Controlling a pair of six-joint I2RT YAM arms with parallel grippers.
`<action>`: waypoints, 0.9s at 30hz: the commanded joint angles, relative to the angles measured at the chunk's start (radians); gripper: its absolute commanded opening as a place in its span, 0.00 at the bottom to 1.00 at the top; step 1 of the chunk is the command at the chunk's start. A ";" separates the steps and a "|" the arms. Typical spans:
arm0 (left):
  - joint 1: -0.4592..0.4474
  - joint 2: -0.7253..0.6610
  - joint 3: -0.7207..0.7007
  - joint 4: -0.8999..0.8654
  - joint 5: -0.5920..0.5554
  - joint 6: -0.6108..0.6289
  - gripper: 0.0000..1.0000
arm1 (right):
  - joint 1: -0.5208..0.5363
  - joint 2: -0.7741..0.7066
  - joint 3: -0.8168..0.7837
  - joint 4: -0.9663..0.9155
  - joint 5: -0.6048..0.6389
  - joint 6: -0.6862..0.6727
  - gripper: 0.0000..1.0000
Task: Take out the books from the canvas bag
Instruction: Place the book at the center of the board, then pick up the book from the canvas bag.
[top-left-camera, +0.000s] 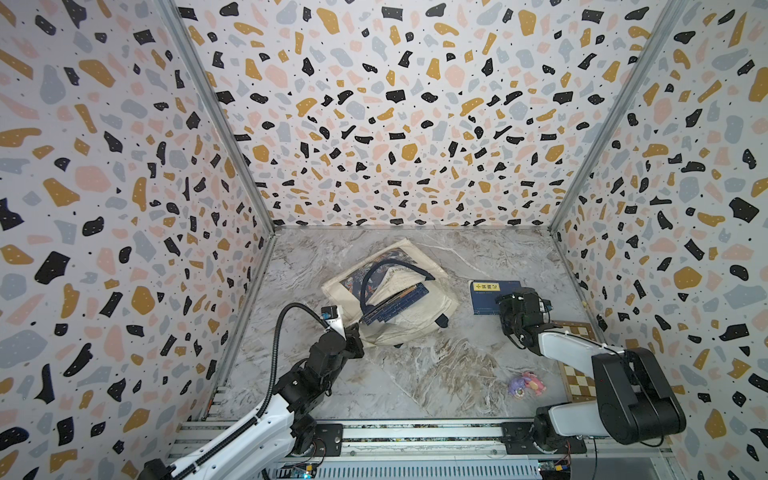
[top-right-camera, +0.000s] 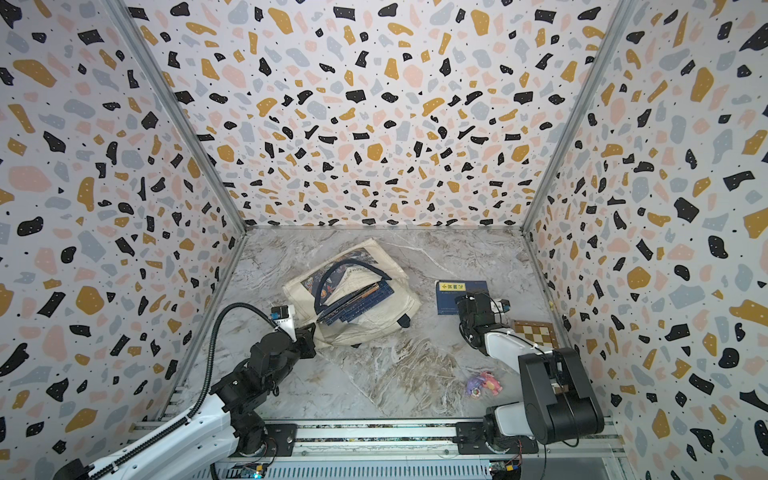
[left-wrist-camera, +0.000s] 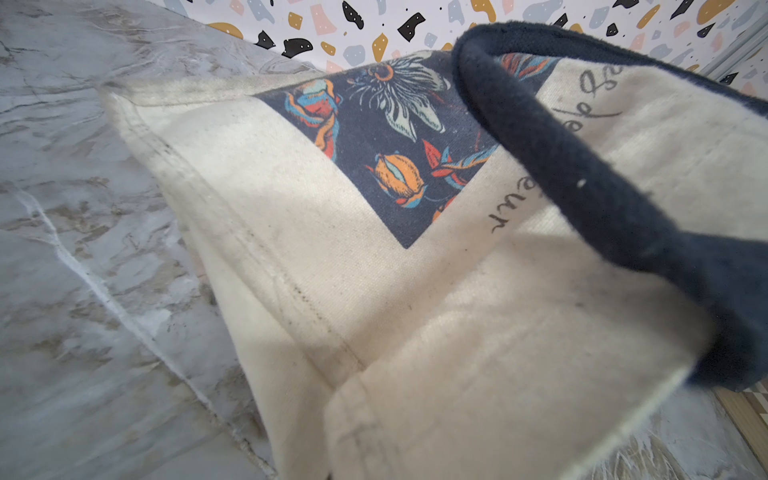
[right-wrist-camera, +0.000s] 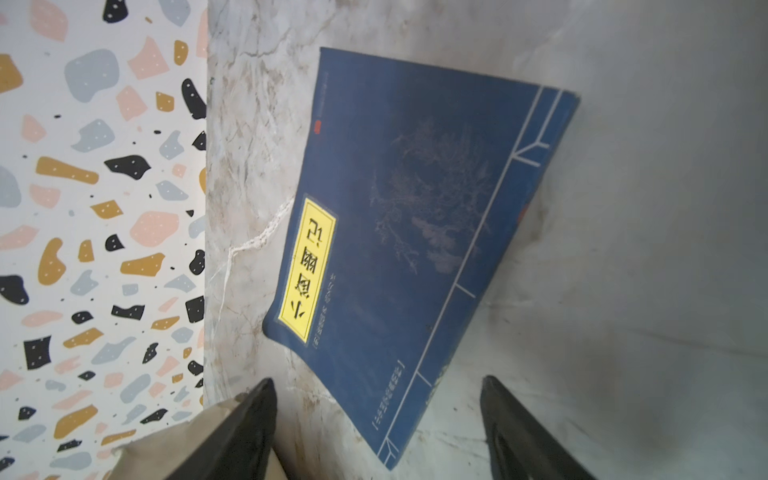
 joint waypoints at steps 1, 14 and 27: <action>0.004 -0.021 0.011 0.020 -0.009 0.016 0.00 | 0.004 -0.111 -0.013 -0.103 -0.017 -0.063 0.81; 0.004 -0.063 -0.014 0.073 0.054 0.036 0.00 | 0.466 -0.360 -0.030 -0.026 0.082 -0.169 0.74; 0.004 -0.059 -0.020 0.087 0.065 0.055 0.00 | 0.728 0.120 0.352 0.073 0.000 -0.439 0.66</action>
